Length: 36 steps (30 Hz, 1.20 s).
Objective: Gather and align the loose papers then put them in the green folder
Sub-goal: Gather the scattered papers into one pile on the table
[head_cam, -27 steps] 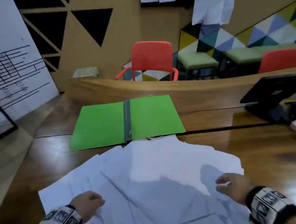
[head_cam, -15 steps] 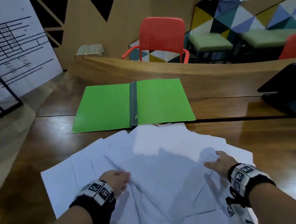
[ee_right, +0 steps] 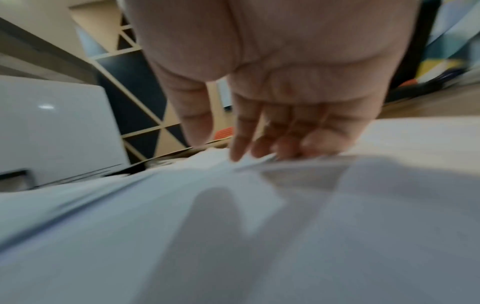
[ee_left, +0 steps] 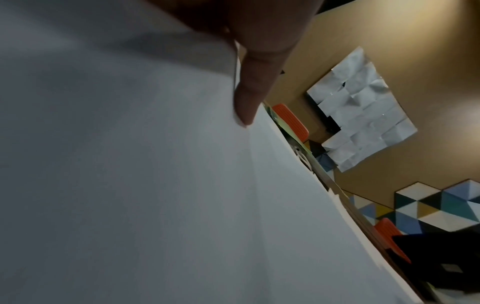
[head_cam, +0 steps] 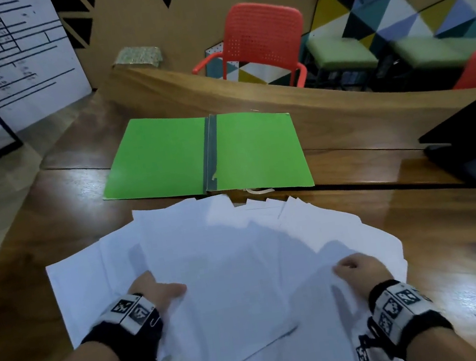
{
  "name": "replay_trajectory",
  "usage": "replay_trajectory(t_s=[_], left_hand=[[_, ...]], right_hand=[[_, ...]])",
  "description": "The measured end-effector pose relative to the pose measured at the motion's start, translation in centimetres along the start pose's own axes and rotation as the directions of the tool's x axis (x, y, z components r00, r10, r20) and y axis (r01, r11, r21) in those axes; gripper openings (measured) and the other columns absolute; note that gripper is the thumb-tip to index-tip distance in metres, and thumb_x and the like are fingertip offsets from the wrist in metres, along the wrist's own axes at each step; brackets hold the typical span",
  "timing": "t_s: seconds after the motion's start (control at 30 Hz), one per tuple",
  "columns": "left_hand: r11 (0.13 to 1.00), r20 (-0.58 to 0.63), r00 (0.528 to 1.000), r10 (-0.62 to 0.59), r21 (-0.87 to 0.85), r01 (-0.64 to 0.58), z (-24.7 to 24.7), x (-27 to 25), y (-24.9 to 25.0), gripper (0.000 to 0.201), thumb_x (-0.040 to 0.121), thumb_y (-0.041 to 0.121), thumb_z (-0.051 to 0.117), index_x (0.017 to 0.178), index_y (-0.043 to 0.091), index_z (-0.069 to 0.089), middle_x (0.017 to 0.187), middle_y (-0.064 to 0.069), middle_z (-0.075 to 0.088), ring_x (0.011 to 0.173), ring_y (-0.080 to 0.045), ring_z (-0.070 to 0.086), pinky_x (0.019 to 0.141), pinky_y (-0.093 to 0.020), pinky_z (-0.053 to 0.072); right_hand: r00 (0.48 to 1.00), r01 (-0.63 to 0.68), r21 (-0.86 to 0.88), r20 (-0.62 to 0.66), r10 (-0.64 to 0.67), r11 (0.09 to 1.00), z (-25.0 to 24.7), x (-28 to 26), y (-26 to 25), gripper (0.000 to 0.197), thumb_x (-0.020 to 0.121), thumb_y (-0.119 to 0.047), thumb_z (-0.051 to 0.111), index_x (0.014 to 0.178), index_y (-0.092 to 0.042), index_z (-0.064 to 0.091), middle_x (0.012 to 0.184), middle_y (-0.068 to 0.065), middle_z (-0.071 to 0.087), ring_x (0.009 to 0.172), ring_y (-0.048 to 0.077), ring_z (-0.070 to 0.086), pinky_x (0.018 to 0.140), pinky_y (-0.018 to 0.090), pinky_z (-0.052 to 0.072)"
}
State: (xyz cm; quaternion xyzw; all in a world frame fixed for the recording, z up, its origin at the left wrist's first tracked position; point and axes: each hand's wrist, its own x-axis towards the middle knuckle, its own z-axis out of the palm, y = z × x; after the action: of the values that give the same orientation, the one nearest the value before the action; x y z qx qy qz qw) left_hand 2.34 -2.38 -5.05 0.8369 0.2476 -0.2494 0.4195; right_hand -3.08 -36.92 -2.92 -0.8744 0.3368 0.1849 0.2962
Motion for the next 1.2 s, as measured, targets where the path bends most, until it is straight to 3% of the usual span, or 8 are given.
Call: replay_trajectory(t_s=[0.2, 0.37, 0.47, 0.77, 0.9, 1.0, 1.1, 1.2], left_hand=[[0.994, 0.083, 0.996, 0.017, -0.109, -0.008, -1.6, -1.0, -1.5, 0.062, 0.044, 0.023, 0.080, 0.102, 0.006, 0.066, 0.100, -0.013, 0.068, 0.091, -0.028, 0.063, 0.080, -0.035, 0.048], [0.983, 0.141, 0.990, 0.028, -0.183, -0.002, -0.3, -1.6, -2.3, 0.066, 0.026, 0.035, 0.077, 0.086, 0.011, 0.065, 0.094, -0.013, 0.069, 0.094, -0.027, 0.062, 0.085, -0.035, 0.049], [0.989, 0.157, 0.987, 0.041, -0.149, -0.017, 0.4, -0.9, -3.6, 0.090, 0.022, 0.037, 0.078, 0.105, 0.005, 0.064, 0.108, -0.015, 0.067, 0.102, -0.030, 0.062, 0.093, -0.041, 0.048], [1.000, 0.099, 0.995, 0.024, 0.004, -0.025, 0.5, -3.4, -2.5, 0.051, 0.073, 0.005, 0.071, 0.121, 0.002, 0.055, 0.121, -0.018, 0.061, 0.104, -0.029, 0.057, 0.086, -0.029, 0.041], [0.997, 0.135, 0.990, 0.029, 0.061, -0.037, 0.3, -3.9, -2.3, 0.052, 0.069, 0.007, 0.073, 0.118, 0.005, 0.056, 0.115, -0.015, 0.063, 0.091, -0.023, 0.053, 0.080, -0.028, 0.041], [0.996, 0.160, 0.987, 0.024, 0.081, -0.037, 0.3, -3.8, -2.4, 0.058, 0.054, 0.010, 0.076, 0.110, 0.007, 0.060, 0.102, -0.014, 0.064, 0.091, -0.027, 0.058, 0.078, -0.031, 0.046], [1.000, 0.165, 0.986, 0.024, -0.003, -0.023, 0.2, -3.4, -2.8, 0.047, 0.051, 0.007, 0.074, 0.097, 0.004, 0.063, 0.096, -0.016, 0.065, 0.092, -0.031, 0.061, 0.084, -0.038, 0.051], [0.981, 0.212, 0.977, 0.015, -0.190, 0.027, 0.6, -1.7, -3.7, 0.069, 0.052, 0.032, 0.080, 0.112, 0.004, 0.061, 0.117, -0.019, 0.064, 0.108, -0.036, 0.061, 0.100, -0.049, 0.045]], right_hand=[[0.960, -0.223, 0.219, -0.120, 0.253, 0.950, -0.6, -0.3, 2.0, 0.070, 0.079, -0.022, 0.066, 0.139, -0.011, 0.033, 0.131, 0.017, 0.051, 0.112, 0.036, 0.055, 0.086, 0.038, 0.048], [0.970, -0.038, 0.467, -0.196, 0.146, 0.883, 0.9, -1.3, 1.2, 0.056, 0.076, -0.012, 0.070, 0.125, -0.009, 0.043, 0.104, 0.012, 0.065, 0.084, 0.029, 0.063, 0.078, 0.037, 0.053], [0.994, -0.056, 0.478, -0.053, 0.093, 0.876, 1.6, -2.7, 0.7, 0.029, 0.077, -0.005, 0.070, 0.103, -0.001, 0.057, 0.095, 0.019, 0.066, 0.068, 0.024, 0.060, 0.059, 0.028, 0.047], [0.942, 0.021, 0.515, -0.296, 0.155, 0.857, -2.2, -4.0, 2.2, 0.027, 0.086, -0.010, 0.060, 0.106, 0.009, 0.058, 0.107, 0.024, 0.062, 0.097, 0.038, 0.058, 0.083, 0.036, 0.042], [0.866, 0.187, 0.688, -0.452, 0.214, 0.701, -7.1, -6.3, 0.2, 0.030, 0.081, -0.027, 0.064, 0.096, -0.001, 0.058, 0.097, 0.015, 0.057, 0.085, 0.029, 0.058, 0.062, 0.034, 0.042], [0.887, 0.354, 0.796, -0.452, 0.093, 0.490, -8.6, -7.1, -1.2, 0.026, 0.067, -0.039, 0.063, 0.074, -0.018, 0.050, 0.087, 0.003, 0.061, 0.091, 0.019, 0.060, 0.082, 0.029, 0.054], [0.895, 0.378, 0.644, -0.437, -0.086, 0.665, -6.7, -6.7, -2.9, 0.024, 0.078, -0.020, 0.066, 0.064, -0.020, 0.047, 0.064, -0.001, 0.060, 0.074, 0.018, 0.055, 0.051, 0.007, 0.046], [0.920, 0.359, 0.270, -0.265, -0.290, 0.893, -2.3, -6.3, -3.8, 0.009, 0.085, -0.005, 0.058, 0.076, -0.007, 0.061, 0.084, 0.016, 0.062, 0.087, 0.028, 0.059, 0.064, 0.019, 0.037]])
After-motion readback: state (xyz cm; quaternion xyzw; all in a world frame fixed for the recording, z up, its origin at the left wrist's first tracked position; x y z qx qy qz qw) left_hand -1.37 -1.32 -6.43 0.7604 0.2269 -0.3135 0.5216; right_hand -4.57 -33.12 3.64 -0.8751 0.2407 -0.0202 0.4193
